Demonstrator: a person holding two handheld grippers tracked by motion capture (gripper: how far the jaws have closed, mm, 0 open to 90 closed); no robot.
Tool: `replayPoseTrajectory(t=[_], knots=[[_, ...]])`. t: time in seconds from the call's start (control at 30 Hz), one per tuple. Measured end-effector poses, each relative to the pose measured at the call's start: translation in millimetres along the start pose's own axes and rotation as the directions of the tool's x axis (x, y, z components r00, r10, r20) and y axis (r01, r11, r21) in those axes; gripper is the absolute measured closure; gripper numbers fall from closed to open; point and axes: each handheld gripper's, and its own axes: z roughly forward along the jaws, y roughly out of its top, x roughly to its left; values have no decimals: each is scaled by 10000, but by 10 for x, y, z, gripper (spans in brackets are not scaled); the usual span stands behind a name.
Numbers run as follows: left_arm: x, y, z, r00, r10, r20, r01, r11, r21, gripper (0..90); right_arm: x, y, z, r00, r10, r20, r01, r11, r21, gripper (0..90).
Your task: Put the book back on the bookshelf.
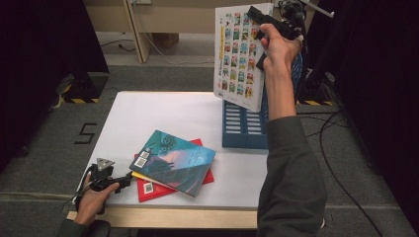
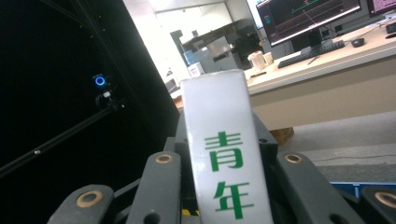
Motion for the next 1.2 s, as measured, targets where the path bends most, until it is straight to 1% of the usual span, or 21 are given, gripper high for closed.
replayPoseTrajectory(t=[0.03,0.07,0.1,0.13,0.23,0.27,0.3,0.33,0.4,0.5,0.53,0.6,0.63,0.73,0.8,0.87,0.93,0.97,1.03,1.13,1.2], knots=[[2,-1,0,10000,10,11,-10,10000,-5,154,-26,-28,32,9999,129,27,-129,9999,43,718],[2,-1,0,10000,10,11,-10,10000,-5,154,-26,-28,32,9999,129,27,-129,9999,43,718],[5,-1,-3,10000,4,27,-4,10000,26,154,-72,-43,58,9998,191,46,-191,9998,62,718],[5,-1,-3,10000,4,27,-4,10000,26,153,-72,-43,58,9998,191,46,-191,9998,62,718],[2,-3,0,10000,14,10,-14,10000,-15,152,-154,-50,71,9996,245,172,-245,9997,26,717],[5,-2,-3,10000,14,27,-14,10000,25,152,-229,-34,72,9988,191,443,-191,9998,-4,716],[7,-2,-4,10000,9,38,-9,10000,29,152,-229,-34,72,9988,191,443,-191,9998,-4,716],[2,-3,0,10000,-5,30,5,10000,-14,153,-273,-27,68,9982,135,578,-132,9999,-57,716],[1,-4,0,10000,7,13,-6,10000,-20,153,-358,-21,50,9962,254,827,-250,9997,-62,715],[-1,-3,1,10000,8,-9,-8,10000,-10,152,-485,-26,24,9930,265,1150,-257,9996,-89,715],[-1,-3,0,10000,14,-26,-14,10000,-6,153,-560,-46,8,9901,405,1347,-396,9992,-95,714],[-1,-4,1,10000,-2,-14,2,10000,-19,151,-606,-71,13,9890,532,1382,-535,9986,-16,715],[-2,-4,0,10000,8,-33,-8,10000,-7,151,-625,-87,24,9891,481,1393,-486,9988,4,715],[-3,-5,0,10000,0,-31,0,10000,-22,152,-647,-151,75,9874,659,1435,-701,9972,241,713],[-4,-5,0,10000,-3,-33,3,10000,-22,151,-654,-200,126,9872,672,1446,-728,9968,343,713],[-5,-6,-1,10000,-3,-32,3,10000,-26,154,-666,-255,178,9847,728,1580,-805,9958,426,712],[-3,-6,-1,10000,-4,-2,4,10000,-34,154,-674,-279,208,9846,665,1616,-758,9958,522,712],[-1,-6,-1,10000,-1,11,1,10000,-29,154,-671,-306,250,9861,590,1553,-687,9960,573,712],[-4,-7,-3,10000,16,1,-16,10000,-26,156,-660,-332,275,9874,395,1532,-495,9969,619,711],[-3,-6,-3,10000,8,12,-8,10000,-23,158,-648,-370,287,9878,553,1457,-636,9966,531,712],[-9,-8,0,10000,0,-13,0,10000,-79,159,-634,-414,290,9889,379,1436,-464,9974,559,711]])
